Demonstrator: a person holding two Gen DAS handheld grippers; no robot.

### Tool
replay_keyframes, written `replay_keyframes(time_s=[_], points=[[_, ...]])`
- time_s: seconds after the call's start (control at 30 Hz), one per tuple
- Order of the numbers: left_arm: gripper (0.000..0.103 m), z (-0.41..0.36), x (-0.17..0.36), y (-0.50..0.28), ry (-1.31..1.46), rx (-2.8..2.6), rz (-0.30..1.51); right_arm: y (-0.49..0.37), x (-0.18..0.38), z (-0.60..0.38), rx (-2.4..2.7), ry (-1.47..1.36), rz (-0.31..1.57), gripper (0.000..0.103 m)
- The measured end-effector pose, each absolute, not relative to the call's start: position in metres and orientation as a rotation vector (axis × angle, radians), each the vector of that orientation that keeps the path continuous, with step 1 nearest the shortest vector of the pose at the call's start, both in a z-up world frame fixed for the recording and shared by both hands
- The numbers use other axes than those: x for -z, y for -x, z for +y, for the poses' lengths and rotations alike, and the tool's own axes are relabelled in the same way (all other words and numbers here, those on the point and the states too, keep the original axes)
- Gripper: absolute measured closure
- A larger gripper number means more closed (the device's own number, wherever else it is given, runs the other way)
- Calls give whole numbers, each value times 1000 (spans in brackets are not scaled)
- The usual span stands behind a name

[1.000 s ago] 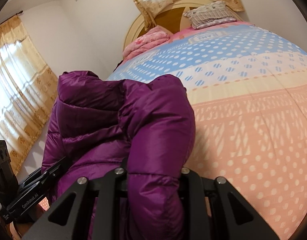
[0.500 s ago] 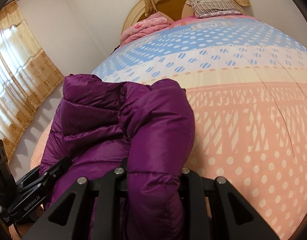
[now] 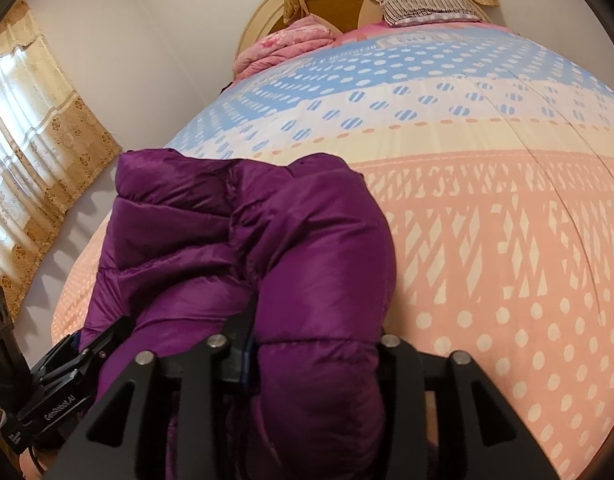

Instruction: Fold large clothes

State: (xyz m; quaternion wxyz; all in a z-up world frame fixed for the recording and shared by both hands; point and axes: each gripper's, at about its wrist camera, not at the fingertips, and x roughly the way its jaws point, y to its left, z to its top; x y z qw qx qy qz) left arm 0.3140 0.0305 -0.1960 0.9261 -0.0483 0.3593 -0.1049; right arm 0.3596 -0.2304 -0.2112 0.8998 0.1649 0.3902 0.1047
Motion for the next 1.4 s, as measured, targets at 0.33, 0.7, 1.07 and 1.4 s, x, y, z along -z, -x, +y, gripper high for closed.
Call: replay_keyframes(time_s=[0.33, 0.7, 1.07, 1.4], points=[[19, 38, 193, -315, 145, 189, 769, -364, 214, -231, -182, -324, 833, 41], [19, 48, 74, -198, 71, 112, 547, -257, 94, -220, -169, -151, 590, 25], [17, 73, 18, -102, 83, 82, 406, -134, 46, -212, -126, -74, 396, 13], [17, 80, 21, -104, 104, 62, 399, -130, 40, -217, -121, -81, 380, 13]])
